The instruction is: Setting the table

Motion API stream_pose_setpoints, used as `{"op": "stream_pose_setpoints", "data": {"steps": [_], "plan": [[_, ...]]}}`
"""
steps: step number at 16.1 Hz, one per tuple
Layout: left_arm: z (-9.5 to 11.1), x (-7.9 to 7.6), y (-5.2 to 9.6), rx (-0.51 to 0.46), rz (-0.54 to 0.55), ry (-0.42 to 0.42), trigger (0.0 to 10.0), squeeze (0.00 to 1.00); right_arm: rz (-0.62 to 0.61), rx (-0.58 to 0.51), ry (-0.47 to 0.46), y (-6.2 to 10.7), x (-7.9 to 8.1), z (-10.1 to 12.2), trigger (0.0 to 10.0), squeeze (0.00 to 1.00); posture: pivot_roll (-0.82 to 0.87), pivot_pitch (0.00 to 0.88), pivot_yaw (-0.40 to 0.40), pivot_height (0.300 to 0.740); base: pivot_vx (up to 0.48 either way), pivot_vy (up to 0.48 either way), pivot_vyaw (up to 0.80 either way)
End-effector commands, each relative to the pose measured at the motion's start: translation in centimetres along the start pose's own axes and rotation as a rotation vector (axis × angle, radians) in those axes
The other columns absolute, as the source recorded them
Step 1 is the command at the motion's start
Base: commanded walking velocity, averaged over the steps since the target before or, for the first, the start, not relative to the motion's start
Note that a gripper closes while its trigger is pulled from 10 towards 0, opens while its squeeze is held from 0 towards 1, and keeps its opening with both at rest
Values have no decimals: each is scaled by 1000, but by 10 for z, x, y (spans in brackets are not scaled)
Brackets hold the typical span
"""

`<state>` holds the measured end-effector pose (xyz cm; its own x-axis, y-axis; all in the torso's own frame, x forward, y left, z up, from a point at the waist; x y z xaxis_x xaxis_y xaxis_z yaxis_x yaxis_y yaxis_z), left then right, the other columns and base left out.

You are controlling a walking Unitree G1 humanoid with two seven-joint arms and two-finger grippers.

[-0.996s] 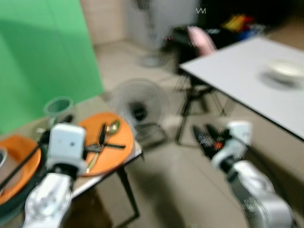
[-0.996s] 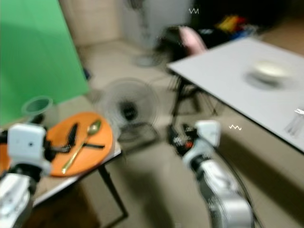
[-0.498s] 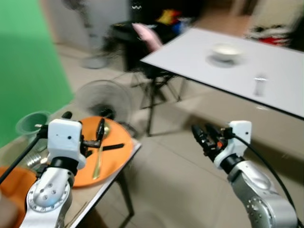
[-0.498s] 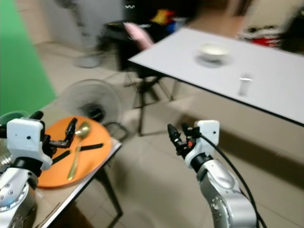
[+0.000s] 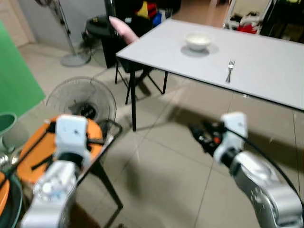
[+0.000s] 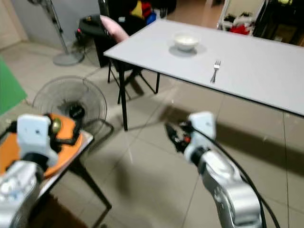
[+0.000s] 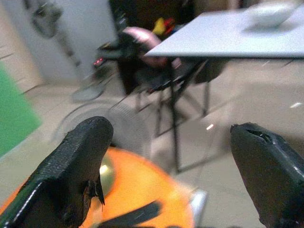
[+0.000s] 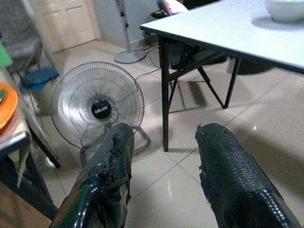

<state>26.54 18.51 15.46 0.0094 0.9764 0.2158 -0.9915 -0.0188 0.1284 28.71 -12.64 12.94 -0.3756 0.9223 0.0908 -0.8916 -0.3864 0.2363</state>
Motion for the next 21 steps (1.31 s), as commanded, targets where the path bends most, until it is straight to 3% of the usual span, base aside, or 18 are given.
{"op": "stream_pose_setpoints", "data": {"steps": [1,2,3,4,7,8,9,10,12,17,20,21], "plan": [[-3,6,-2,29,26,-10,10000,0,0,10,36,1,-2,3,10000,0,-54,0,14,740,0,0,0],[-4,9,-3,53,32,26,10000,0,89,30,102,1,7,5,10000,0,-55,8,12,740,0,0,0],[-4,11,-3,62,32,38,10000,502,135,39,131,1,11,6,10000,0,-55,10,13,740,0,0,0],[-8,16,-2,100,28,43,10000,1000,299,56,236,3,28,12,10000,0,-53,21,11,740,0,0,0],[-25,19,-1,217,-15,67,10000,980,413,89,309,6,40,14,10000,0,-35,48,7,740,0,0,0],[-38,26,1,298,-14,29,10000,114,436,100,322,8,43,13,10000,0,-32,60,10,740,0,0,0],[-41,33,1,316,2,31,10000,0,458,115,338,10,46,12,10000,0,-28,75,13,740,0,0,0],[-40,38,1,326,18,48,10000,0,485,133,353,14,48,9,10000,0,-25,88,17,740,0,0,0],[-42,32,2,363,-47,95,10000,0,560,182,386,22,53,2,10000,0,-26,103,16,740,0,0,0],[-56,47,-13,430,-25,51,10000,0,609,190,425,23,55,7,10000,0,-25,118,6,740,0,0,0],[-57,57,-22,431,-8,73,10000,0,621,195,437,24,55,8,10000,0,-30,118,3,740,0,0,0],[-58,56,-24,434,-23,97,7137,0,624,196,441,25,55,8,10000,0,-31,116,3,740,0,0,0]]}}
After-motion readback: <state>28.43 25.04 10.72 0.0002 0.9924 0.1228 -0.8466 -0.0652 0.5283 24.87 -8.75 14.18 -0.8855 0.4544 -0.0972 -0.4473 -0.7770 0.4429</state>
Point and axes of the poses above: a point about 5 cm out from each wrist's last joint towards the gripper, its own y axis pointing back from the gripper into the wrist, its own z axis along the axis of the wrist's last joint, x = y × z, the point moved 5 cm from there along -y, pointing out of the wrist towards the gripper, and after that the axes turned 1 degree about -y, right-handed, at the moved point
